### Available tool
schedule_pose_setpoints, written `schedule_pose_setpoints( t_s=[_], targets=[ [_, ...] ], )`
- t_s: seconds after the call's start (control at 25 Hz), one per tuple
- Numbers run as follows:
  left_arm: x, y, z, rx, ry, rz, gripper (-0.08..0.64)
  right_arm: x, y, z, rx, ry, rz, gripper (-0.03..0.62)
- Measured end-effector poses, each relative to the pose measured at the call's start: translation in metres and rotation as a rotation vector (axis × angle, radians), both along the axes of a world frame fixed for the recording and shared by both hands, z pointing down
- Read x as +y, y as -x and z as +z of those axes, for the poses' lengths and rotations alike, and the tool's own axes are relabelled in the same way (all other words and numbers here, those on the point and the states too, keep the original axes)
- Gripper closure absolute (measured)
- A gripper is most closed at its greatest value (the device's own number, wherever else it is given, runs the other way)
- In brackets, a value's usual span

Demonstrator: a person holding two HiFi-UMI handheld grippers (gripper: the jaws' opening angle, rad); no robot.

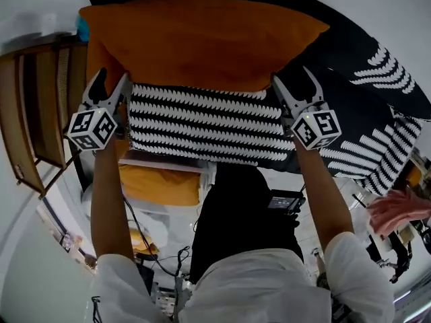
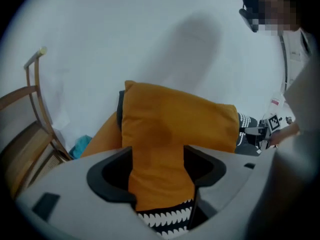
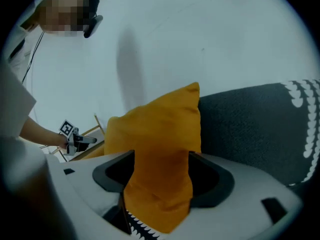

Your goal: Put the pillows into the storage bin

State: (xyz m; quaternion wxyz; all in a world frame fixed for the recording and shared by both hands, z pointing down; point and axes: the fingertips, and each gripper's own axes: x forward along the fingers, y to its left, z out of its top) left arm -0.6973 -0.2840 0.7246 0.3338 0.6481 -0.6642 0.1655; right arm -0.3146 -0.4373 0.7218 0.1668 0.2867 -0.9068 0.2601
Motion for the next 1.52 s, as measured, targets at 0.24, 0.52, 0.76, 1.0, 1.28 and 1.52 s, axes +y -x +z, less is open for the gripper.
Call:
schedule_pose_setpoints(
  t_s=[0.24,0.52,0.76,1.0,1.28,1.52],
  targets=[
    [-0.012,0.03,0.063,-0.032,0.112,-0.01,0.233,-0.017,0.008,0.053,0.01,0.005,0.0,0.246],
    [-0.044,0.033,0.083,0.032,0.092,0.008,0.233,-0.022,0.009,0.057,-0.069,0.034,0.011,0.235],
    [-0.045,0.021,0.084,0.052,0.044,0.043,0.325,-0.014,0.01,0.055,-0.115,0.077,-0.008,0.314],
    [-0.033,0.006,0.065,0.001,0.042,0.084,0.469,-0.007,0.012,0.044,-0.131,0.102,-0.042,0.464],
    [0.003,-0.014,0.013,-0.014,-0.026,0.101,0.526,0.006,0.012,0.008,-0.144,0.075,-0.046,0.557],
    [0.047,-0.038,-0.062,-0.02,-0.101,0.065,0.531,0.03,-0.002,-0.067,-0.157,-0.006,-0.083,0.558]
  ],
)
